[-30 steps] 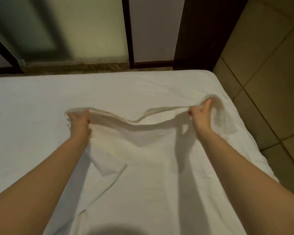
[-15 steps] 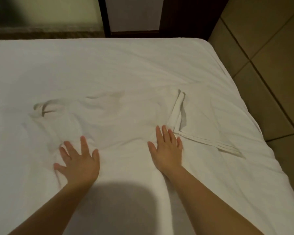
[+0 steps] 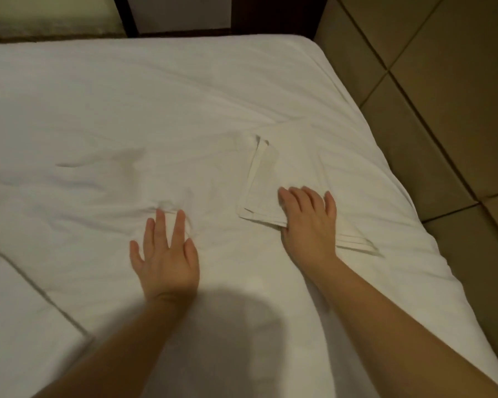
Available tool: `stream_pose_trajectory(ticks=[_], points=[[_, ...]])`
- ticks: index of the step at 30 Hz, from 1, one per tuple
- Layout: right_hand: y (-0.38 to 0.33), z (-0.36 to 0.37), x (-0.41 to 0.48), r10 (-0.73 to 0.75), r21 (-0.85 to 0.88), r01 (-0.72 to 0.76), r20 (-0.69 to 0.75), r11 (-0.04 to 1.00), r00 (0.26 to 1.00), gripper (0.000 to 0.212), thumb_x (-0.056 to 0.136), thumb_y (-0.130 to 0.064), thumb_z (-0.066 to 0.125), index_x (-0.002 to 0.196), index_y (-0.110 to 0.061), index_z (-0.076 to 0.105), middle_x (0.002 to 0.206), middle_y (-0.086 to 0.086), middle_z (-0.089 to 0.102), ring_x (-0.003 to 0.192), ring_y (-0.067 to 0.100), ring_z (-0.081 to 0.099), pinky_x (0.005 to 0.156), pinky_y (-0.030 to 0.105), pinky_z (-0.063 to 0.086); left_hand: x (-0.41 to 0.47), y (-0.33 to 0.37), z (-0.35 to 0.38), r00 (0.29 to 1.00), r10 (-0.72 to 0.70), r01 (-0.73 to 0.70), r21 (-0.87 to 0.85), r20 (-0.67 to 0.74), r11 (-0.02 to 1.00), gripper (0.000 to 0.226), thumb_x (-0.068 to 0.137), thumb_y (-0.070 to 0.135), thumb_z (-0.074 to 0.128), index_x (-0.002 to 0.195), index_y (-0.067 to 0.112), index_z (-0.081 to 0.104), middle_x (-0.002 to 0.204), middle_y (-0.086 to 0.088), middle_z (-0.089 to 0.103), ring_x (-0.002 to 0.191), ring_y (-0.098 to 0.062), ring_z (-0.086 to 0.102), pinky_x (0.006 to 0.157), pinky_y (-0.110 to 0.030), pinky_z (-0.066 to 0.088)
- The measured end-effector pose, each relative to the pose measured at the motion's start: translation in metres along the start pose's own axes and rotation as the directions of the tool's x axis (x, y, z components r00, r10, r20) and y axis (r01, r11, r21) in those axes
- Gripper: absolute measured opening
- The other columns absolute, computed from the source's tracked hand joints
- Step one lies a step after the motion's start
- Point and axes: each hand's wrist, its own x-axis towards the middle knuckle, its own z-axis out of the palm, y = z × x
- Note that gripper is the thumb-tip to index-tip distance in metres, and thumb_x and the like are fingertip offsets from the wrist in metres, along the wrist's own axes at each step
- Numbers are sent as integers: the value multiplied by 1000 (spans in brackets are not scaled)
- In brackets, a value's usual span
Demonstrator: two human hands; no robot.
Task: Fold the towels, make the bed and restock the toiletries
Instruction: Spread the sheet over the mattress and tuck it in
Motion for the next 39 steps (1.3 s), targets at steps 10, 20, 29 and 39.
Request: stream_pose_trajectory(ticks=[10, 20, 29, 39], points=[[3, -66, 109, 391, 846, -341, 175, 409, 903, 18, 89, -10, 50, 91, -6, 67, 90, 9, 70, 86, 22, 64, 78, 32, 50, -2, -5, 13, 988, 14, -10, 29, -152, 1000, 50, 91, 30, 31, 136, 18, 50, 144, -16, 44, 128, -33, 44, 103, -53, 28], [34, -30, 160, 346, 762, -544, 435, 350, 832, 11, 94, -21, 58, 94, -14, 65, 82, -3, 65, 74, 9, 64, 67, 18, 49, -4, -7, 18, 995, -18, 15, -36, -102, 999, 54, 87, 38, 30, 138, 23, 39, 147, -12, 37, 133, -29, 33, 106, -51, 22], [56, -4, 158, 503, 294, -577, 293, 762, 813, 54, 91, -44, 57, 132, -14, 41, 119, 3, 59, 103, 26, 57, 71, 32, 38, -6, -6, 28, 992, -7, 4, -28, -124, 1000, 55, 86, 37, 30, 139, 23, 38, 147, -13, 37, 133, -28, 33, 107, -52, 22], [-86, -28, -23, 56, 1, -62, 442, 998, 895, 54, 101, -43, 23, 152, -29, 11, 161, -3, 6, 147, 23, 3, 115, 50, -4, 0, -9, 0, 994, 41, -35, -58, 98, 998, 51, 89, 36, 35, 138, 22, 40, 143, -14, 46, 130, -30, 45, 106, -51, 29]])
